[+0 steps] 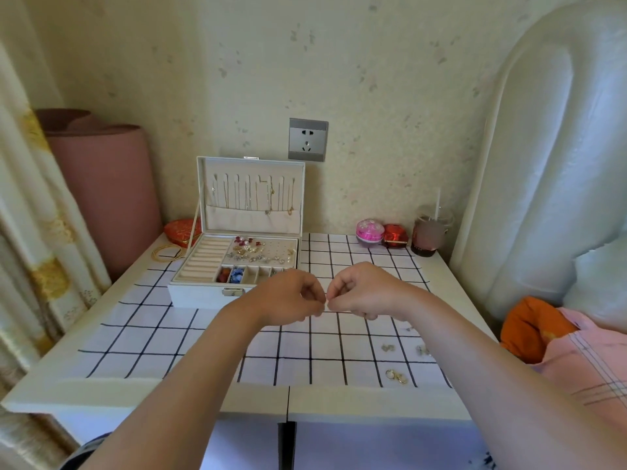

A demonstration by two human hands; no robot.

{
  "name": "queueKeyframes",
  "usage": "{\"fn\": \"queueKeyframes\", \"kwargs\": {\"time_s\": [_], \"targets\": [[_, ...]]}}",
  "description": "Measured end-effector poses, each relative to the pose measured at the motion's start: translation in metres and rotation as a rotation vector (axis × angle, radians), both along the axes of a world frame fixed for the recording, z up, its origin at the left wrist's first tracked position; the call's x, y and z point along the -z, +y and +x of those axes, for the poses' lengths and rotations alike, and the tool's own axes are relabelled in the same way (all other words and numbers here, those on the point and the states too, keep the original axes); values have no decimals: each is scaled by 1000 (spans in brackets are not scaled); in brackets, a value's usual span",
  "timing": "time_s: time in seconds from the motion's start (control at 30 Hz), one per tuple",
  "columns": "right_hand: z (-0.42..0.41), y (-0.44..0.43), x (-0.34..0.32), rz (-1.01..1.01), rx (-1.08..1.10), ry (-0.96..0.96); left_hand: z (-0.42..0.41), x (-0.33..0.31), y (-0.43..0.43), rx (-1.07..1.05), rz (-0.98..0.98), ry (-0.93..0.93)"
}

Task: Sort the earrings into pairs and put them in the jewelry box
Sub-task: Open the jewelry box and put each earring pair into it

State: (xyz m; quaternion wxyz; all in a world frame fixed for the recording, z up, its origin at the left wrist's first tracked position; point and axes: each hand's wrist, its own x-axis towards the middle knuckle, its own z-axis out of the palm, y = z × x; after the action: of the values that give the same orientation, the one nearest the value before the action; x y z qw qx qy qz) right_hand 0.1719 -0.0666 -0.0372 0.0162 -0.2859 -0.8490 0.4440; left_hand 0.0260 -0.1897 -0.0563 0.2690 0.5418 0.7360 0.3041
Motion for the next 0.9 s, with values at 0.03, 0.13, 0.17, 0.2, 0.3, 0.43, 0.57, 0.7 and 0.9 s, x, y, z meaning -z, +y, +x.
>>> {"fn": "queueKeyframes", "kwargs": {"time_s": [0.03,0.13,0.17,0.2,0.3,0.43,0.57,0.7,0.9], "targets": [[-4,2,-1,-45,19,45,-3,-3,0,-19,17,-12],[-12,8,-7,-128,31,151,-16,-8,-1,-65,76,-52],[-16,10,-8,-150,22,172,-21,-9,-2,-79,93,-68],[-20,11,-10,-175,13,188,-26,-10,-2,-98,112,-86],[-35,17,-14,-246,17,252,-39,-12,0,-177,192,-128],[-63,23,-26,-227,37,353,-56,-20,5,-300,336,-182],[-95,28,-36,-163,67,401,-75,-28,9,-383,451,-277],[-122,30,-40,-103,21,408,-90,-31,10,-419,488,-297],[-149,32,-40,77,-74,383,-114,-28,14,-485,467,-335]]}}
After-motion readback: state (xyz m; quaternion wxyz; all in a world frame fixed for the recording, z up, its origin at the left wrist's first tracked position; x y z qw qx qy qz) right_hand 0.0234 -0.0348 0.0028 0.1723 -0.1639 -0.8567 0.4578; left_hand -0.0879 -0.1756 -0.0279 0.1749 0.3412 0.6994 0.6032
